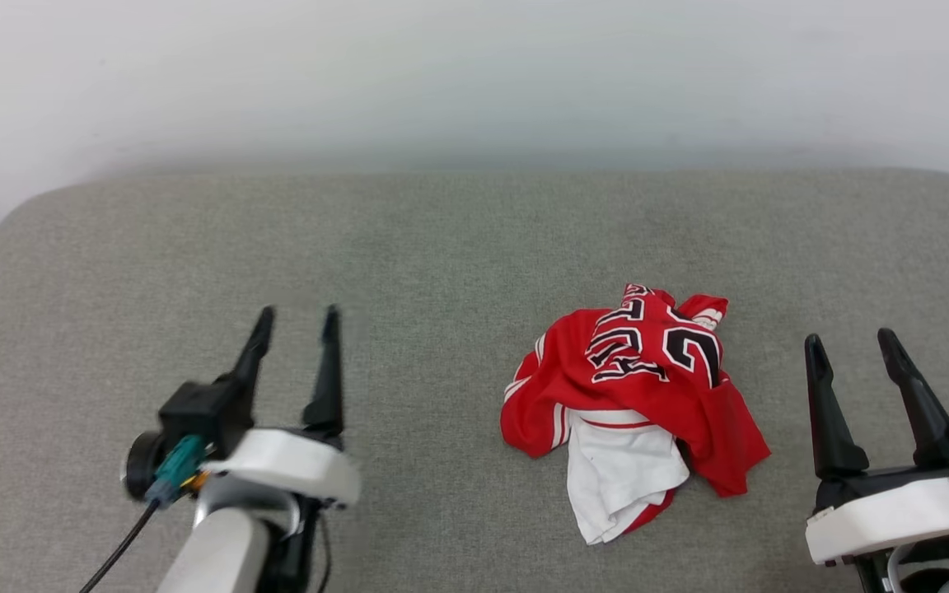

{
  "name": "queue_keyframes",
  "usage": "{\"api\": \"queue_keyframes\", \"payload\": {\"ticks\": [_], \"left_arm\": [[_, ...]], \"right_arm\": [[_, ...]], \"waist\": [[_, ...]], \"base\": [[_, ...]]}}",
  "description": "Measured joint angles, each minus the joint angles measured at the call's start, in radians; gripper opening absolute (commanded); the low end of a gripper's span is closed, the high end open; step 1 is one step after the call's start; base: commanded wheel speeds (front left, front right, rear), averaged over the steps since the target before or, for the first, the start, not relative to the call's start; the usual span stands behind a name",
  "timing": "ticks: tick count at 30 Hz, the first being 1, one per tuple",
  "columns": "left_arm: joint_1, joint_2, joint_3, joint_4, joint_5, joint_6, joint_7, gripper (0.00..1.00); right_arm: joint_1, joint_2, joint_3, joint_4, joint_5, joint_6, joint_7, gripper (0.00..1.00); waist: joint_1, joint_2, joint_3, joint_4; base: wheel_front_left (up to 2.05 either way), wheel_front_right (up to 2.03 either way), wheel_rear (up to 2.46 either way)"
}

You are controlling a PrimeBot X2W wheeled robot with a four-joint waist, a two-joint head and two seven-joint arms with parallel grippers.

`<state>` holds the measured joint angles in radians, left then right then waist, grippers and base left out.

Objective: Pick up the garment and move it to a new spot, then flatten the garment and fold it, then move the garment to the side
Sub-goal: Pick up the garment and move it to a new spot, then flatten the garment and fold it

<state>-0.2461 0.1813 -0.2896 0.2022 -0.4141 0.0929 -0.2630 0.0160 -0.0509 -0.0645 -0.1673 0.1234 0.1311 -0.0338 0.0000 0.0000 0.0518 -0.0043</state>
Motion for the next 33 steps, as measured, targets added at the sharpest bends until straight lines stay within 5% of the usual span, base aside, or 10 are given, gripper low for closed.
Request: {"api": "queue_keyframes", "payload": {"ticks": [11, 27, 33], "left_arm": [[0.153, 0.08, 0.02, -0.064, -0.008, 0.007, 0.04, 1.0], [0.2, 0.089, 0.008, -0.105, -0.023, 0.014, 0.057, 1.0], [0.2, 0.089, 0.009, -0.116, -0.029, 0.019, 0.051, 1.0]], "right_arm": [[0.073, 0.0, -0.012, 0.012, 0.008, 0.0, 0.027, 1.0], [0.092, 0.0, 0.0, 0.004, 0.017, 0.0, 0.045, 1.0], [0.086, 0.0, 0.006, 0.009, 0.037, 0.0, 0.142, 1.0]], "waist": [[0.0, 0.0, -0.063, 0.002], [0.0, 0.0, -0.074, 0.002], [0.0, 0.0, -0.071, 0.0]], "base": [[0.0, 0.0, 0.0], [0.0, 0.0, 0.0], [0.0, 0.0, 0.0]]}}
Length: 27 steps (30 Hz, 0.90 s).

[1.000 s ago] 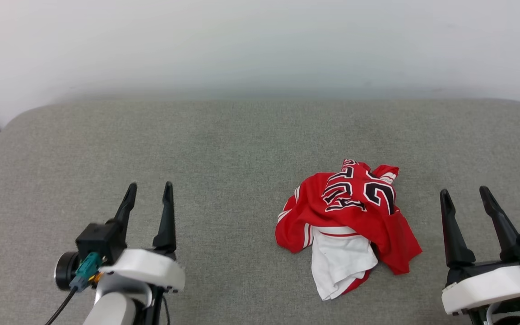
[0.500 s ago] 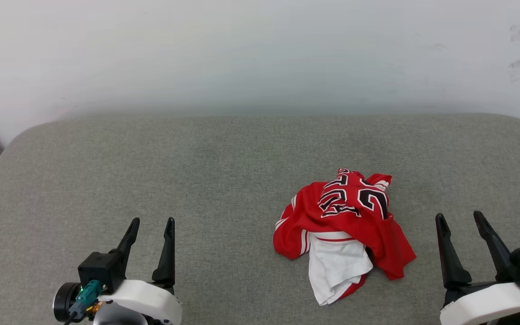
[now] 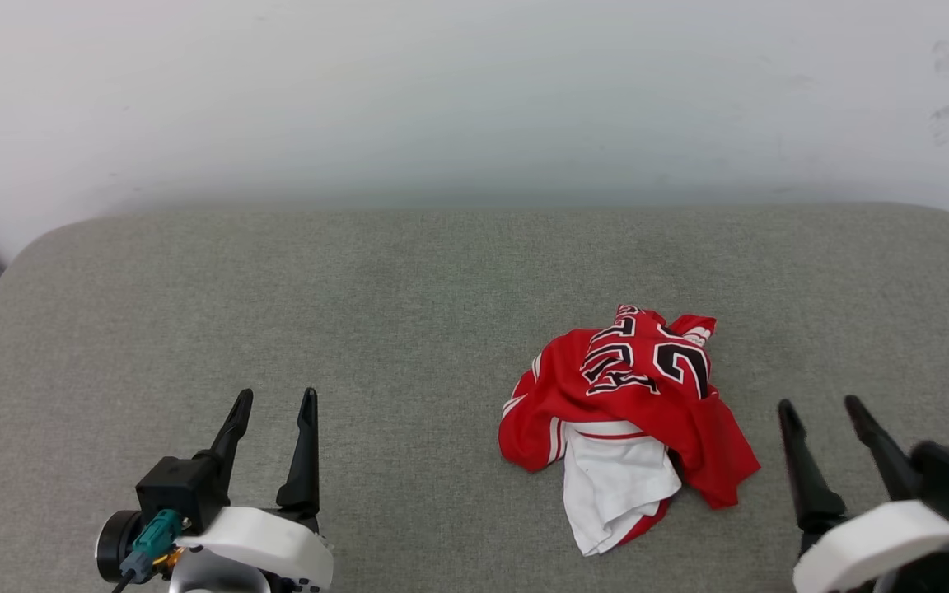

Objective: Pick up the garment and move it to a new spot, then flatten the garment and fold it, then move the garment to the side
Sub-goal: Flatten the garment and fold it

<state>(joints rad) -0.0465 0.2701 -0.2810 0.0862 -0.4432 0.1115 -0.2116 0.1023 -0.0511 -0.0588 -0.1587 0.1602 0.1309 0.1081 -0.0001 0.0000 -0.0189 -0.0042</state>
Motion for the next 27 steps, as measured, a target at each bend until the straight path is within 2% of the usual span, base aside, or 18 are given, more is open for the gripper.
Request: {"api": "queue_keyframes", "payload": {"ticks": [3, 9, 12, 15, 22, 24, 25, 27], "left_arm": [[-0.002, -0.001, -0.003, -0.01, 0.0, 0.003, -0.002, 1.0], [-0.024, -0.007, -0.016, -0.021, 0.002, 0.002, -0.001, 1.0], [-0.048, -0.014, -0.025, -0.02, 0.002, -0.006, -0.003, 1.0], [-0.068, -0.025, -0.033, -0.019, 0.008, -0.011, -0.009, 1.0], [-0.107, -0.039, -0.037, 0.001, 0.009, -0.023, -0.027, 1.0], [-0.11, -0.041, -0.035, 0.009, 0.009, -0.024, -0.03, 1.0], [-0.112, -0.042, -0.034, 0.013, 0.009, -0.024, -0.032, 1.0], [-0.114, -0.045, -0.031, 0.016, 0.009, -0.023, -0.035, 1.0]], "right_arm": [[-0.04, -0.019, 0.046, 0.0, 0.015, 0.0, 0.138, 1.0], [-0.175, -0.182, 0.22, 0.002, 0.128, 0.0, 0.49, 1.0], [-0.239, -0.239, 0.298, 0.017, 0.189, 0.0, 0.609, 1.0], [-0.307, -0.286, 0.37, 0.046, 0.232, 0.0, 0.665, 1.0], [-0.428, -0.346, 0.484, 0.149, 0.272, 0.0, 0.689, 1.0], [-0.449, -0.354, 0.496, 0.175, 0.278, 0.0, 0.689, 0.03], [-0.457, -0.357, 0.5, 0.183, 0.282, 0.0, 0.686, 0.0], [-0.473, -0.358, 0.494, 0.189, 0.286, 0.0, 0.663, 0.0]], "waist": [[0.0, 0.0, 0.007, 0.001], [0.0, 0.0, 0.031, 0.012], [0.0, 0.0, 0.05, 0.028], [0.0, 0.0, 0.074, 0.047], [0.0001, 0.0, 0.137, 0.089], [0.0001, 0.0, 0.148, 0.097], [0.0001, 0.0, 0.152, 0.1], [0.0001, 0.0, 0.155, 0.1]], "base": [[0.0, 0.0, 0.0], [0.0, 0.0, 0.0], [0.0, 0.0, 0.0], [0.0, 0.0, 0.0], [0.0, 0.0, 0.0], [0.0, 0.0, 0.0], [0.0, 0.0, 0.0], [0.0, 0.0, 0.0]]}}
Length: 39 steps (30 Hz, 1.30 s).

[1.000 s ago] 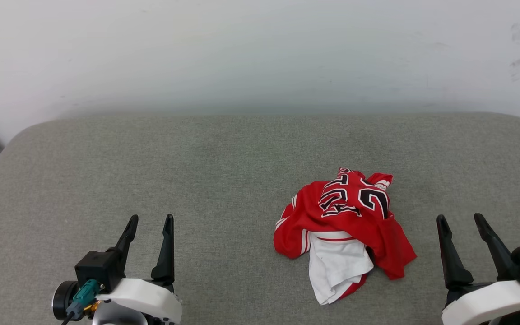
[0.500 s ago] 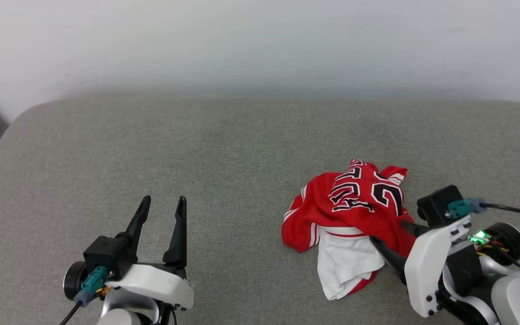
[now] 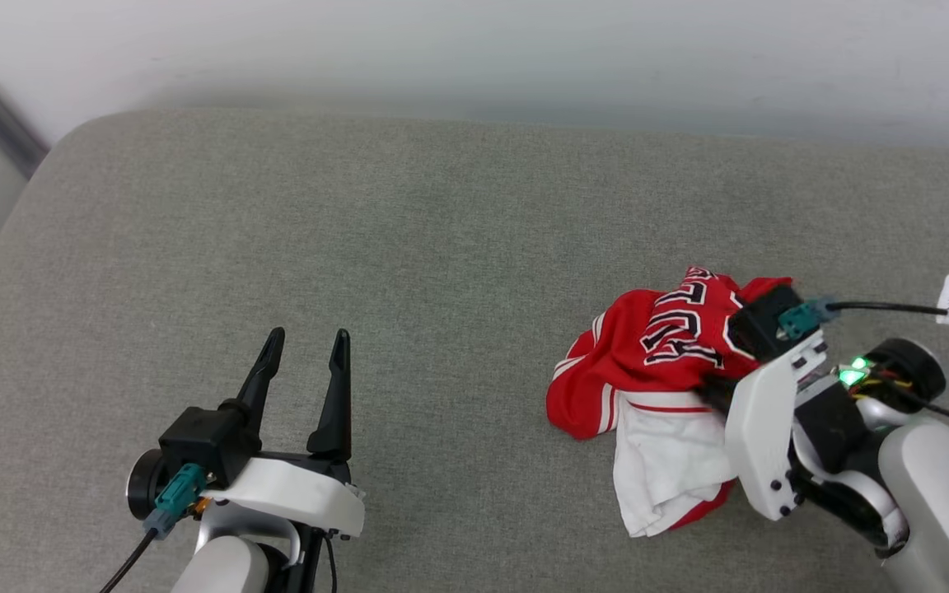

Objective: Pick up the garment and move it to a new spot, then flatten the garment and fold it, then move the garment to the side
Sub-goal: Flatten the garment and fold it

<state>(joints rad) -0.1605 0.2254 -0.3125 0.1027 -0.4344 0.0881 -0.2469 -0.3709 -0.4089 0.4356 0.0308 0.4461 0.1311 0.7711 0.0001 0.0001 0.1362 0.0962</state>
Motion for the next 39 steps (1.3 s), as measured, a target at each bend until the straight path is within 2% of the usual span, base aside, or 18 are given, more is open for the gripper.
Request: {"api": "queue_keyframes", "payload": {"ticks": [5, 8, 16, 19, 22, 23, 24, 25, 30, 33, 36, 39], "left_arm": [[0.0, -0.001, 0.012, 0.003, 0.0, 0.003, -0.004, 1.0], [0.0, -0.002, 0.013, 0.003, 0.0, 0.002, -0.008, 1.0], [-0.001, -0.003, 0.014, 0.004, 0.003, 0.001, -0.012, 1.0], [0.002, -0.002, 0.016, 0.004, 0.003, 0.002, -0.012, 1.0], [0.012, 0.003, 0.021, 0.003, 0.001, 0.006, -0.012, 1.0], [0.013, 0.005, 0.022, 0.003, 0.0, 0.009, -0.012, 1.0], [0.015, 0.009, 0.023, 0.002, 0.0, 0.009, -0.012, 1.0], [0.016, 0.012, 0.025, 0.002, 0.0, 0.01, -0.012, 1.0], [0.036, 0.018, 0.024, 0.001, 0.0, 0.018, -0.008, 1.0], [0.048, 0.021, 0.023, 0.0, -0.002, 0.019, -0.003, 1.0], [0.06, 0.021, 0.021, -0.002, -0.003, 0.026, -0.001, 1.0], [0.073, 0.022, 0.017, -0.005, -0.009, 0.027, 0.002, 1.0]], "right_arm": [[-0.027, 0.005, -0.09, 0.002, -0.001, 0.0, -0.071, 0.0], [-0.019, 0.024, -0.214, 0.017, -0.001, 0.0, -0.109, 0.0], [0.16, 0.172, -0.603, 0.131, 0.034, 0.0, -0.173, 0.0], [0.223, 0.231, -0.676, 0.191, 0.03, 0.0, -0.195, 0.0], [0.255, 0.267, -0.679, 0.23, 0.016, 0.0, -0.235, 0.0], [0.262, 0.272, -0.669, 0.234, 0.002, 0.0, -0.26, 0.33], [0.267, 0.274, -0.659, 0.236, -0.004, 0.0, -0.282, 0.89], [0.269, 0.276, -0.647, 0.235, -0.005, 0.0, -0.309, 1.0], [0.294, 0.263, -0.604, 0.183, -0.043, 0.0, -0.471, 1.0], [0.32, 0.251, -0.596, 0.122, -0.071, 0.0, -0.516, 1.0], [0.355, 0.233, -0.565, 0.046, -0.102, 0.0, -0.483, 1.0], [0.377, 0.201, -0.499, -0.036, -0.118, 0.0, -0.372, 1.0]], "waist": [[0.0, 0.0, -0.001, -0.018], [0.0, 0.0, -0.004, -0.032], [0.0, 0.0, -0.004, -0.06], [0.0, 0.0, -0.006, -0.066], [0.0, 0.0, -0.009, -0.074], [0.0, 0.0, -0.01, -0.077], [0.0, 0.0, -0.011, -0.079], [0.0, 0.0, -0.014, -0.082], [0.0, 0.0, -0.037, -0.089], [0.0, 0.0, -0.059, -0.091], [-0.0001, 0.0, -0.082, -0.093], [-0.0001, 0.0, -0.101, -0.094]], "base": [[0.0, 0.0, 0.0], [0.0, 0.0, 0.0], [0.0, 0.0, 0.0], [0.0, 0.0, 0.0], [0.0, 0.0, 0.0], [0.0, 0.0, 0.0], [0.0, 0.0, 0.0], [0.0, 0.0, 0.0], [0.0, 0.0, 0.0], [0.0, 0.0, 0.0], [0.0, 0.0, 0.0], [0.0, 0.0, 0.0]]}}
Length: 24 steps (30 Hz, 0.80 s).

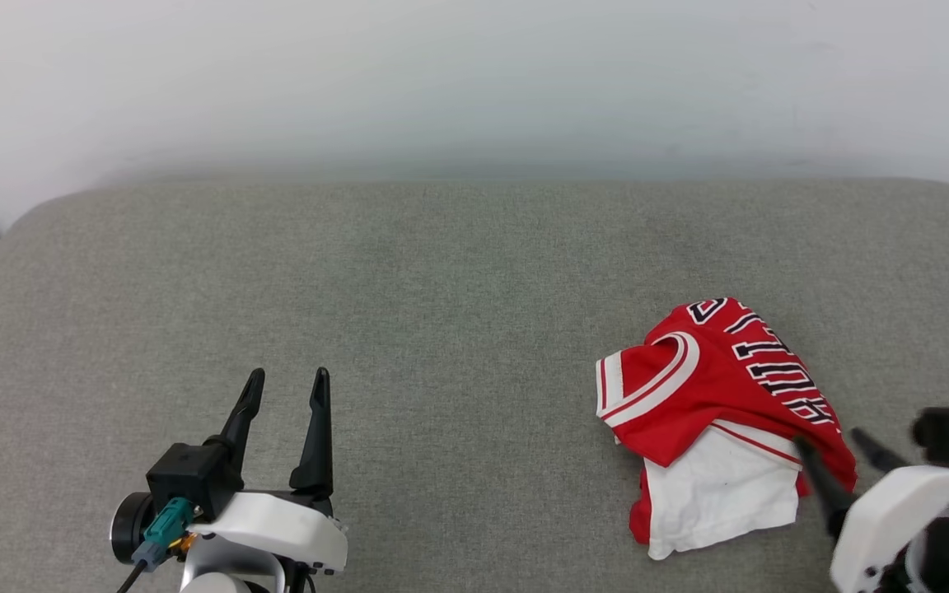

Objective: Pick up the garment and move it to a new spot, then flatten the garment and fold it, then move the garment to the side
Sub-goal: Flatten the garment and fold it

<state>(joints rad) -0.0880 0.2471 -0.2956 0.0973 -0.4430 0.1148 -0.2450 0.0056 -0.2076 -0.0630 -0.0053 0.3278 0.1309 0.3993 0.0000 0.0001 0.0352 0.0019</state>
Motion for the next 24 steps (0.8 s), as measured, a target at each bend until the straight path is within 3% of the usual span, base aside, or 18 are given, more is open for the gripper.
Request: {"api": "queue_keyframes", "payload": {"ticks": [6, 9, 20, 21, 22, 23, 24], "left_arm": [[0.003, 0.0, -0.011, -0.005, -0.002, 0.0, 0.004, 1.0], [0.001, -0.002, -0.019, -0.007, -0.002, -0.001, 0.005, 1.0], [-0.031, -0.009, -0.024, -0.005, -0.001, -0.006, -0.001, 1.0], [-0.034, -0.008, -0.023, -0.005, -0.001, -0.006, -0.001, 1.0], [-0.035, -0.008, -0.021, -0.004, -0.001, -0.006, -0.002, 1.0], [-0.035, -0.008, -0.021, -0.004, -0.001, -0.006, -0.002, 1.0], [-0.035, -0.008, -0.019, -0.003, -0.001, -0.005, -0.004, 1.0]], "right_arm": [[0.016, -0.053, 0.191, -0.101, 0.028, 0.0, 0.283, 1.0], [0.012, -0.076, 0.275, -0.1, 0.055, 0.0, 0.363, 1.0], [-0.105, -0.106, 0.41, 0.09, 0.114, 0.0, 0.345, 1.0], [-0.114, -0.106, 0.415, 0.1, 0.115, 0.0, 0.337, 0.49], [-0.121, -0.108, 0.419, 0.109, 0.118, 0.0, 0.332, 0.22], [-0.126, -0.11, 0.421, 0.114, 0.122, 0.0, 0.328, 0.0], [-0.131, -0.114, 0.421, 0.114, 0.121, 0.0, 0.32, 0.0]], "waist": [[0.0, 0.0, -0.012, 0.009], [0.0, 0.0, -0.008, 0.024], [0.0, 0.0, 0.053, 0.074], [0.0001, 0.0, 0.058, 0.076], [0.0001, 0.0, 0.063, 0.077], [0.0001, -0.0001, 0.066, 0.076], [0.0001, 0.0, 0.067, 0.074]], "base": [[0.0, 0.0, 0.0], [0.0, 0.0, 0.0], [0.0, 0.0, 0.0], [0.0, 0.0, 0.0], [0.0, 0.0, 0.0], [0.0, 0.0, 0.0], [0.0, 0.0, 0.0]]}}
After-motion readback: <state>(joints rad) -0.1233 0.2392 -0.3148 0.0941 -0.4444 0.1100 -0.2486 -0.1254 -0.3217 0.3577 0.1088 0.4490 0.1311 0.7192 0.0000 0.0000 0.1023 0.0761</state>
